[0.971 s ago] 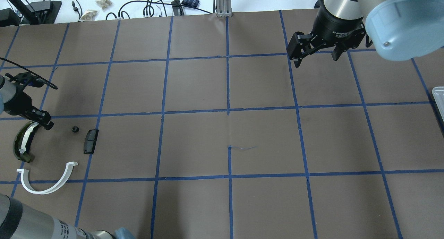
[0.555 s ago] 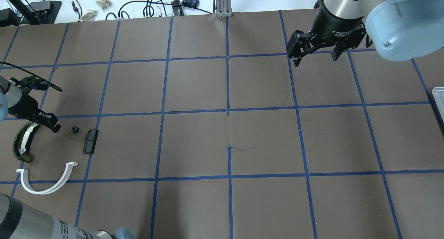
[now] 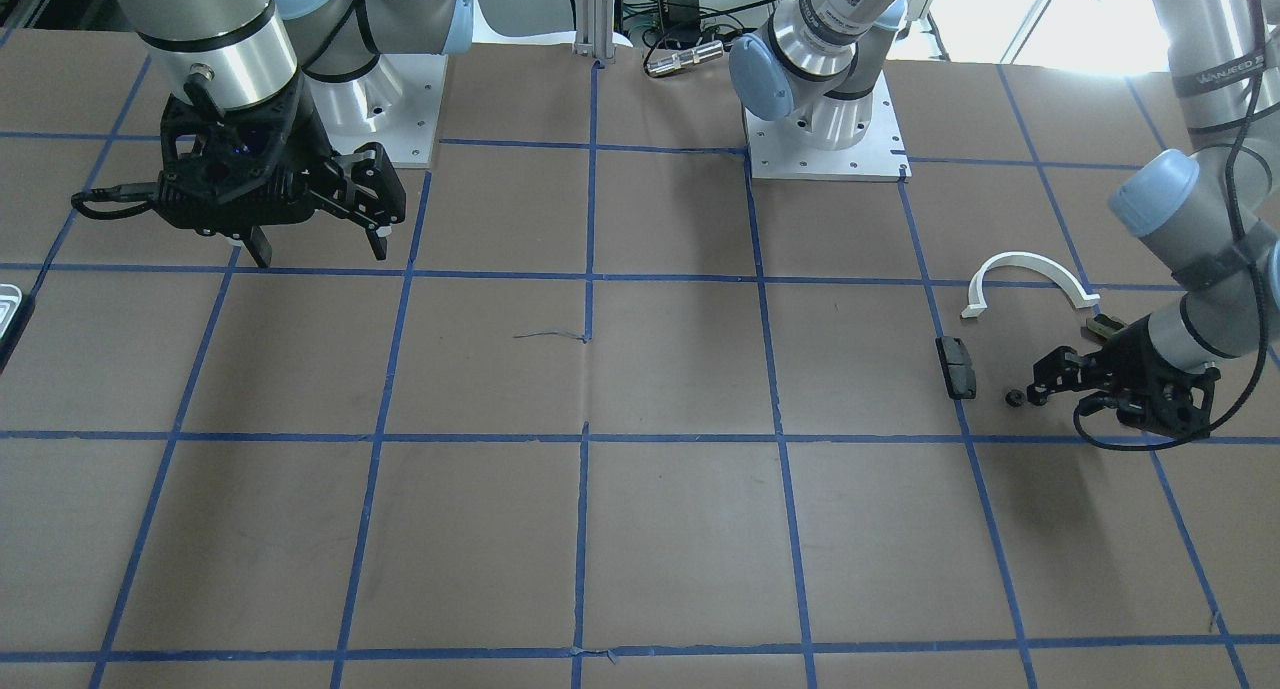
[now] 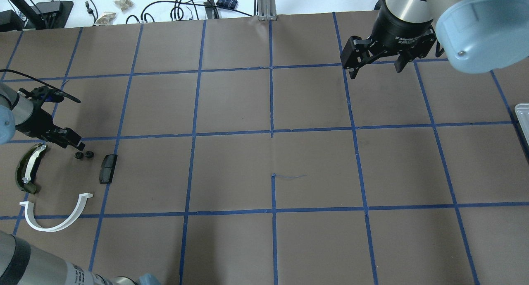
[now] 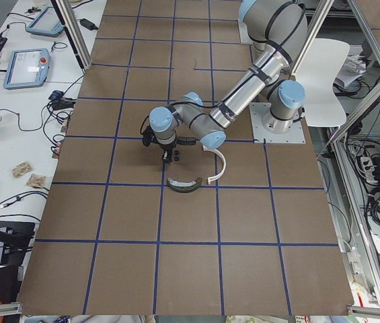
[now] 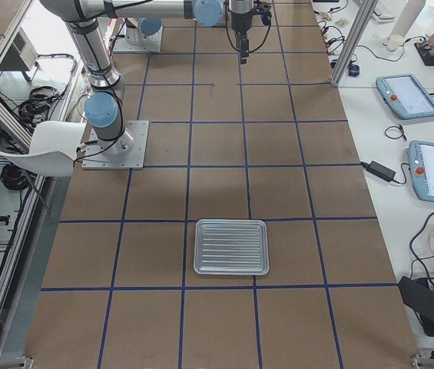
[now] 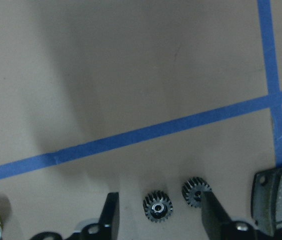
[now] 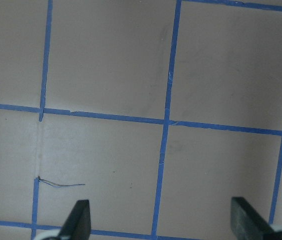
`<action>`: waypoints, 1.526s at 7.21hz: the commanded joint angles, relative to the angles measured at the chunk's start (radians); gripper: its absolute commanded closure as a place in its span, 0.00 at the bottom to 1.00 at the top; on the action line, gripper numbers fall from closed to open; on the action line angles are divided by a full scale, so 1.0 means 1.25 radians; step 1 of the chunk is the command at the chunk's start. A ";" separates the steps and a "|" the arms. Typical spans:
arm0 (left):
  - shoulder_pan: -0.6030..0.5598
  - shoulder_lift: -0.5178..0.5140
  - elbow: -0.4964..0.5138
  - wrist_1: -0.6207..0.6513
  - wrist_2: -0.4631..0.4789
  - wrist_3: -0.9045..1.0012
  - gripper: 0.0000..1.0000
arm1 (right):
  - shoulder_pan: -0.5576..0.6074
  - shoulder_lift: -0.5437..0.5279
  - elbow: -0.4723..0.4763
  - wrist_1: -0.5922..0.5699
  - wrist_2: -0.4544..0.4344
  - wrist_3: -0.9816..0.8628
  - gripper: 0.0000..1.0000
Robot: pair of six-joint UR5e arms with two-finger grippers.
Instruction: Place bearing gear from tray to pile
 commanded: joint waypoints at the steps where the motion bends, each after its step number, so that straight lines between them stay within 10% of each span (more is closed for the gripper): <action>1: -0.183 0.063 0.038 -0.041 0.010 -0.163 0.15 | 0.000 0.000 -0.001 0.000 0.000 -0.001 0.00; 4: -0.436 0.151 0.214 -0.253 0.019 -0.474 0.04 | 0.000 0.000 0.000 0.001 0.000 -0.001 0.00; 7: -0.489 0.228 0.358 -0.470 0.028 -0.525 0.00 | 0.001 0.000 -0.010 0.003 0.013 0.088 0.00; 11: -0.486 0.253 0.312 -0.472 0.019 -0.541 0.00 | 0.000 0.006 -0.011 -0.009 0.020 0.088 0.00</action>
